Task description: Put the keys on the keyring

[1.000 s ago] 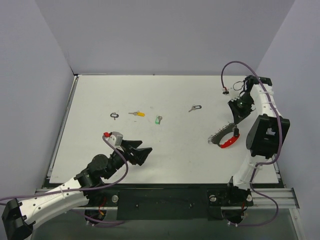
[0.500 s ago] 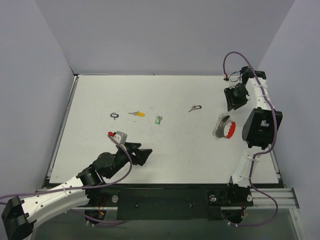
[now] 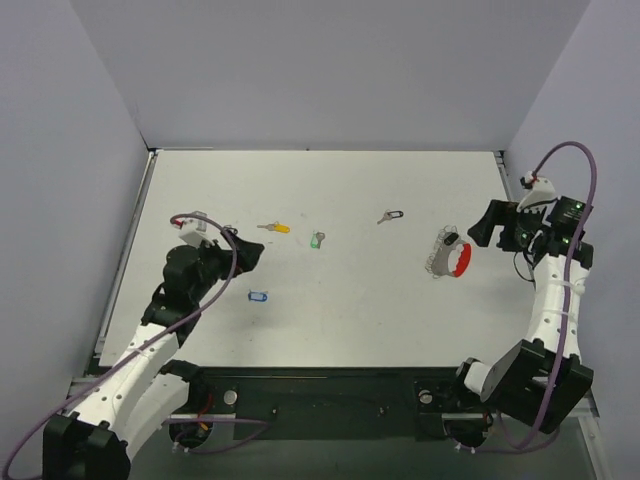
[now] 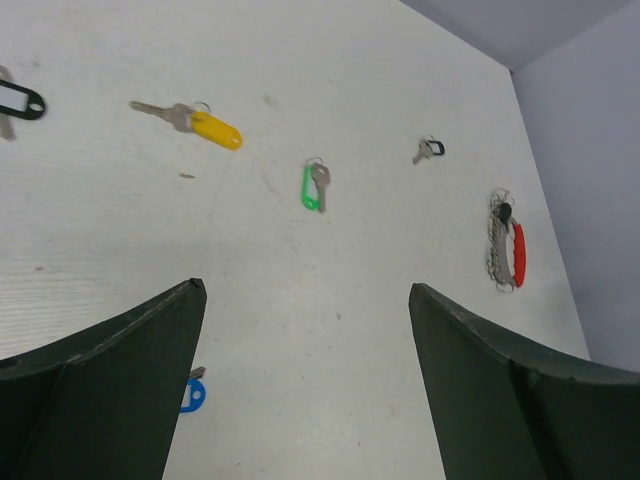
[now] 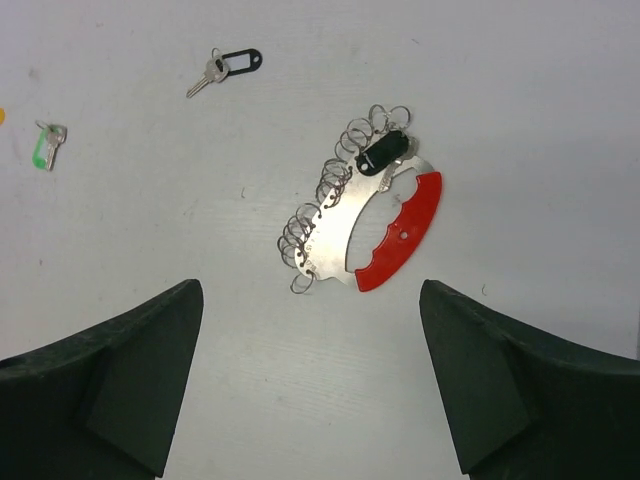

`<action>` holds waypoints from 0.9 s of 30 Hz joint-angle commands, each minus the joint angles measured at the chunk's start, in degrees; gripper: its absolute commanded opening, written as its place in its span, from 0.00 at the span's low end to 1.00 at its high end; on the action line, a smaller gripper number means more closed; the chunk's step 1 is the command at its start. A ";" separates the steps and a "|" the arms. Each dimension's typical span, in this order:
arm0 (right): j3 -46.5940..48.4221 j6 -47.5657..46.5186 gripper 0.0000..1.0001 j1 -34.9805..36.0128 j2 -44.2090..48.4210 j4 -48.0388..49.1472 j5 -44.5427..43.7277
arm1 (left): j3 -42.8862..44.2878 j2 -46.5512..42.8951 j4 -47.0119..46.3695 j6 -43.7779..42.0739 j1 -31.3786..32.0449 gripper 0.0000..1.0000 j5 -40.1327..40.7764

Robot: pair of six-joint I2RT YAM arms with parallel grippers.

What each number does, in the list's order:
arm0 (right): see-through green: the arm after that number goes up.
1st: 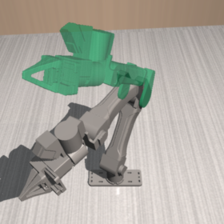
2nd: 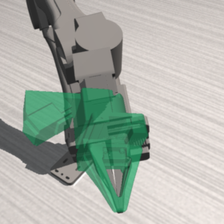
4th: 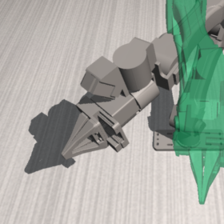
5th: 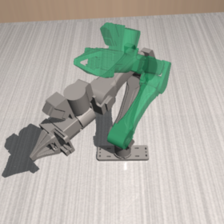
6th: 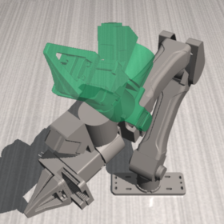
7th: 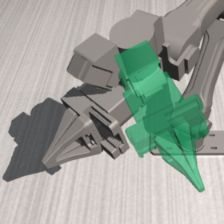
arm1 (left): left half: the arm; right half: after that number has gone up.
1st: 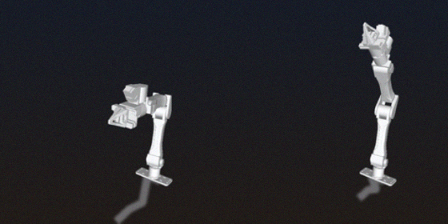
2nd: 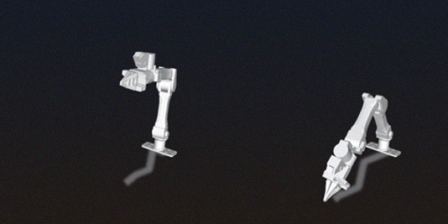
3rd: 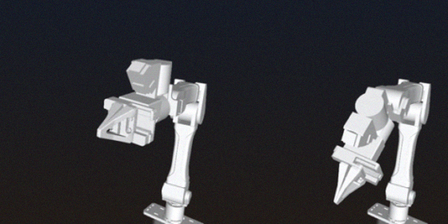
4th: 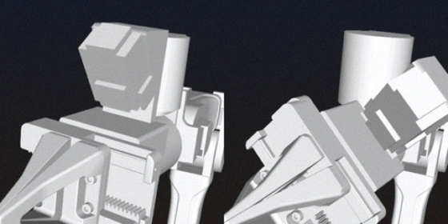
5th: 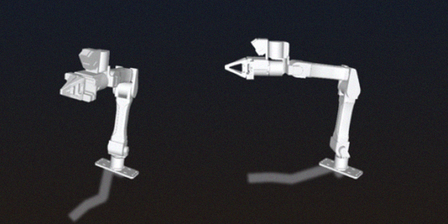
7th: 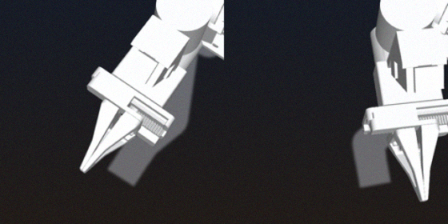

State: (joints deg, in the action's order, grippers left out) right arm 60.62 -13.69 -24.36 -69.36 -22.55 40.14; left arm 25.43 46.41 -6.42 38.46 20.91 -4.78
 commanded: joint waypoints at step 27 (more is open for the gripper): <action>-7.27 31.52 0.90 -5.70 20.76 4.43 -5.51 | 18.09 -9.67 28.22 -22.20 -8.34 0.97 2.14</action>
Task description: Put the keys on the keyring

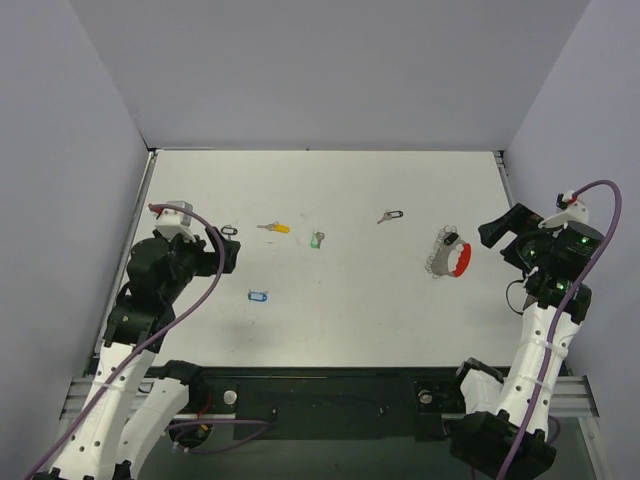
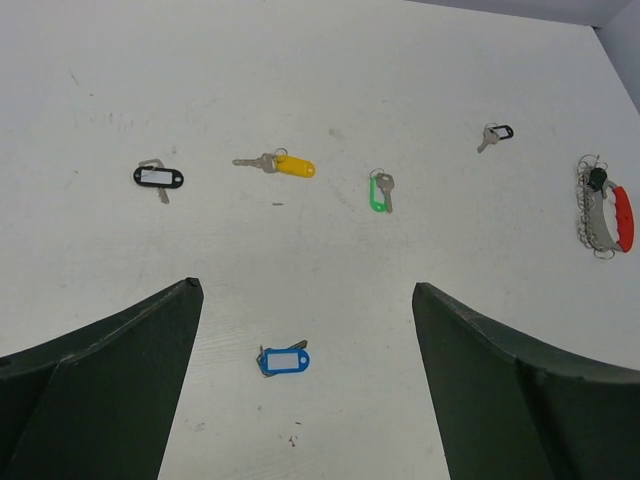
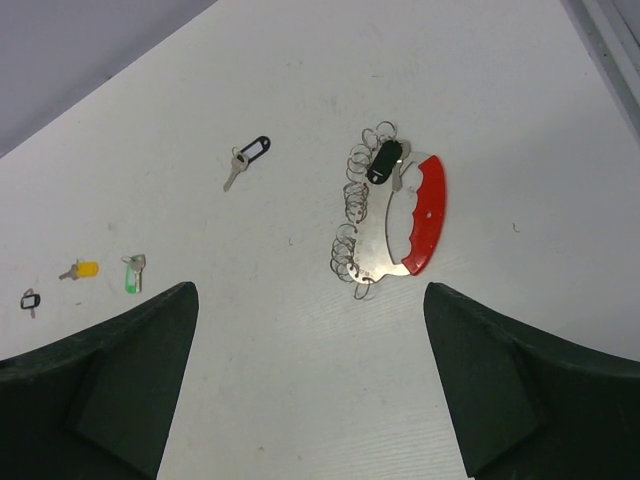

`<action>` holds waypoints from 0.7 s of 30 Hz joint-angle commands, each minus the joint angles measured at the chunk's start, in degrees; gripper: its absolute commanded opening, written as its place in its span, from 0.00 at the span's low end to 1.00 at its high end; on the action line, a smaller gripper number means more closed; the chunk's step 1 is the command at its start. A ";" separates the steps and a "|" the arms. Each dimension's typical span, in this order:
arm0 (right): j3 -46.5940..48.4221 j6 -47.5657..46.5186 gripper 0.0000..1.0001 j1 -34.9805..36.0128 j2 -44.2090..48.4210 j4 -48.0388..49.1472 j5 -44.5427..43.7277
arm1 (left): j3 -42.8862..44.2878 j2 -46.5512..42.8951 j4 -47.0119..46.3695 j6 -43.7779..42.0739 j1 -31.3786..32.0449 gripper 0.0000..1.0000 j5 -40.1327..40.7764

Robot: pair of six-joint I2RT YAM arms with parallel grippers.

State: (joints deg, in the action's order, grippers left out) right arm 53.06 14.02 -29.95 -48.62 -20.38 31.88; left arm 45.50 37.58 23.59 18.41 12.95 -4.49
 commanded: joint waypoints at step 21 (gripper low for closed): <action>-5.33 6.11 0.90 -0.19 -2.44 9.04 4.42 | -9.55 -5.41 -9.36 -3.21 -0.38 0.97 1.42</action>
State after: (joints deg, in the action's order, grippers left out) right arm 47.99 20.82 -29.95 -50.81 -14.35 34.39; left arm 36.03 32.80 17.39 16.29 12.95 -2.79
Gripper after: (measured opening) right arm 0.903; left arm 0.971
